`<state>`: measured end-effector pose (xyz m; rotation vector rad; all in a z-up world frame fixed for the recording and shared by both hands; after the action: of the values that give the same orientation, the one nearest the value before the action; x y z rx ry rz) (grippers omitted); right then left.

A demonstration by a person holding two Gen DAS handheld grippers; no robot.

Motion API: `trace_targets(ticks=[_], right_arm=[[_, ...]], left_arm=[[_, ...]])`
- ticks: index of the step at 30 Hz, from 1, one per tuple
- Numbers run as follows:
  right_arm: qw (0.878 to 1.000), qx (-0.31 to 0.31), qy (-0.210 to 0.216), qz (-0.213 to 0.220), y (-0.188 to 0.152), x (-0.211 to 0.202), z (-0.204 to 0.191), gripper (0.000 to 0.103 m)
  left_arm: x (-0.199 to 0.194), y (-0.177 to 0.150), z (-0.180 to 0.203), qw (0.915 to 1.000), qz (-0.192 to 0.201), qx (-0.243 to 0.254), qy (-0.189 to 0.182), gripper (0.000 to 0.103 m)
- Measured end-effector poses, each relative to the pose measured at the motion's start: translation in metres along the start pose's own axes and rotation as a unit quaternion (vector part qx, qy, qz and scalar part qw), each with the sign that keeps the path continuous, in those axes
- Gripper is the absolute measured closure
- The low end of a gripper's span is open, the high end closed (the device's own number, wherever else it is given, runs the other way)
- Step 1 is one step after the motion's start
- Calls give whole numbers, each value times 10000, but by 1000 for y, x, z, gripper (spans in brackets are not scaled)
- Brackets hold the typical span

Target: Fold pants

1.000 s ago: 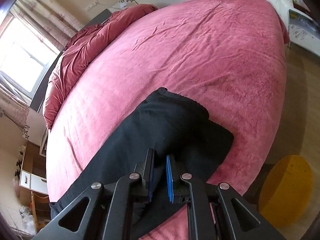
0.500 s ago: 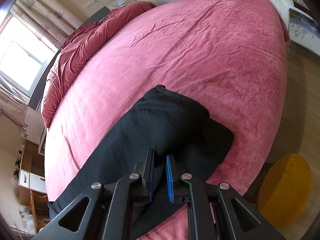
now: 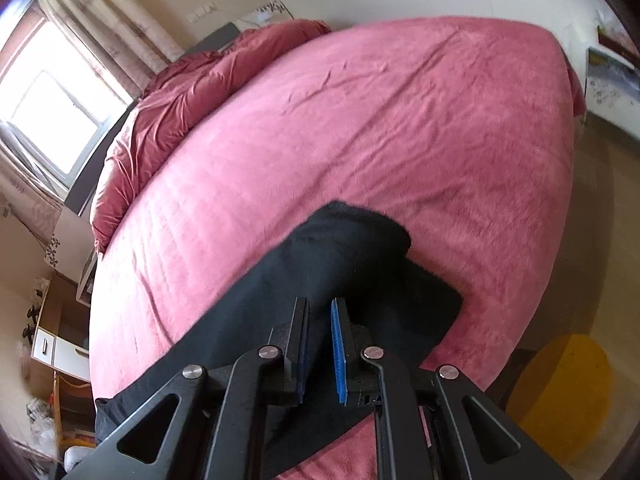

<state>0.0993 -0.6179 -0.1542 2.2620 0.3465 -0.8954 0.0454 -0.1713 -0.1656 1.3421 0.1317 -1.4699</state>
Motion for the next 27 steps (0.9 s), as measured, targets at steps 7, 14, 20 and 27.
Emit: trace_targets(ticks=[7, 14, 20, 27], right_arm=[[9983, 285, -397, -329, -22, 12, 40, 97], [9928, 1086, 367, -336, -33, 17, 48, 86], [9888, 1421, 371, -278, -23, 37, 46, 55], [9967, 754, -147, -257, -10, 45, 32, 96]], left_arm=[[6, -15, 4, 9997, -194, 49, -105, 97], [17, -16, 1, 9994, -324, -79, -40, 97], [20, -19, 0, 9992, -367, -147, -20, 97], [15, -15, 2, 9994, -304, -143, -99, 97]])
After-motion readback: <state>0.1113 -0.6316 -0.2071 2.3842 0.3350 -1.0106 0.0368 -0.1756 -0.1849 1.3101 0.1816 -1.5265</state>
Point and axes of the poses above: each gripper's, at about its wrist camera, not at the fingertips, and x roughly the way its jaws point, z to its right, y to its top, the point moved 9 cm from there along x, roughly the way its jaws point, and after that the axes turned 3 degrees about -y, right-handed, at the moved point
